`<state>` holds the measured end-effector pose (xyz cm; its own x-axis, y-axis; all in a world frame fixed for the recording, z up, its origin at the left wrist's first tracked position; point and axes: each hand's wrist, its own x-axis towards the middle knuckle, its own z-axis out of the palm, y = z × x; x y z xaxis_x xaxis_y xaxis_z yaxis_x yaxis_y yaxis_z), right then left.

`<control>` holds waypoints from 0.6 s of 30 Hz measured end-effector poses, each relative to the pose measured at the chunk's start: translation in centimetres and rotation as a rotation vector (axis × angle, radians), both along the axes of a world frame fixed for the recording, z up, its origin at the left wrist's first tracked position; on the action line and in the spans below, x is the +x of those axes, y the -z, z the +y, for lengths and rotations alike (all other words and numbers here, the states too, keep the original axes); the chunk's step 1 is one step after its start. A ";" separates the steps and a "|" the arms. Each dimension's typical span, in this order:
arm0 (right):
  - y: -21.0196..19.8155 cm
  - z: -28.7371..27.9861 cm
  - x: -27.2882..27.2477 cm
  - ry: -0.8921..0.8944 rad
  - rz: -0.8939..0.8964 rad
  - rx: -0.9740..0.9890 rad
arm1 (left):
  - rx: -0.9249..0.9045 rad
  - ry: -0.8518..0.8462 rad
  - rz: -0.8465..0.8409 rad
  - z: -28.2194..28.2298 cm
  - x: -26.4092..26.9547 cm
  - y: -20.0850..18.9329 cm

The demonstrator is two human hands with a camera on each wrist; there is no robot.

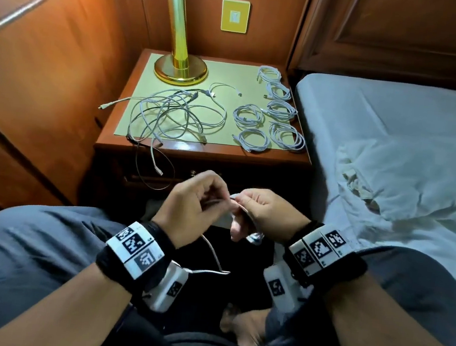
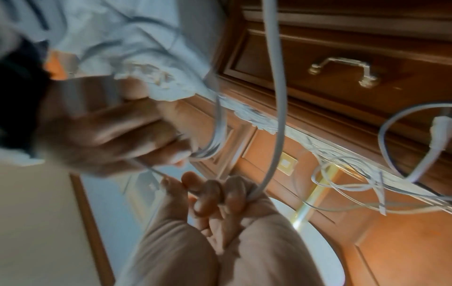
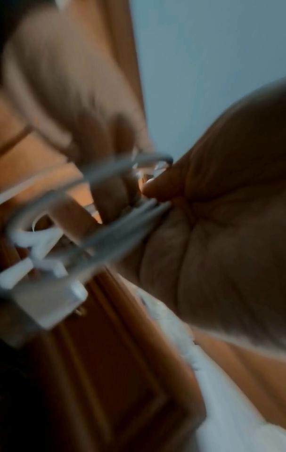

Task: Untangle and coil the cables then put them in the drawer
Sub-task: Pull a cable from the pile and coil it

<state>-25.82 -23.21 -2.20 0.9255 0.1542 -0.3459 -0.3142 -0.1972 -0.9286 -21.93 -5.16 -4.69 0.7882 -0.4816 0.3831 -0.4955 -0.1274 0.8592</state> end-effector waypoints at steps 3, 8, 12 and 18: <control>-0.5 1.3 -0.2 0.062 0.158 0.330 | 0.038 -0.151 0.000 1.3 1.3 0.0; -1.0 1.9 0.4 0.138 0.237 0.409 | 0.079 -0.178 -0.008 1.8 1.5 0.1; -1.3 1.4 0.3 0.110 0.294 0.498 | 0.087 -0.125 0.023 1.9 1.8 -0.4; -3.2 -2.0 1.1 0.252 0.227 0.826 | 0.210 -0.133 0.056 4.1 3.7 -0.6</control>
<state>-24.69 -25.17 1.02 0.8882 0.2372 -0.3934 -0.4517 0.6072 -0.6537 -18.24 -1.04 -4.14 0.8669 -0.4370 0.2399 -0.4152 -0.3665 0.8326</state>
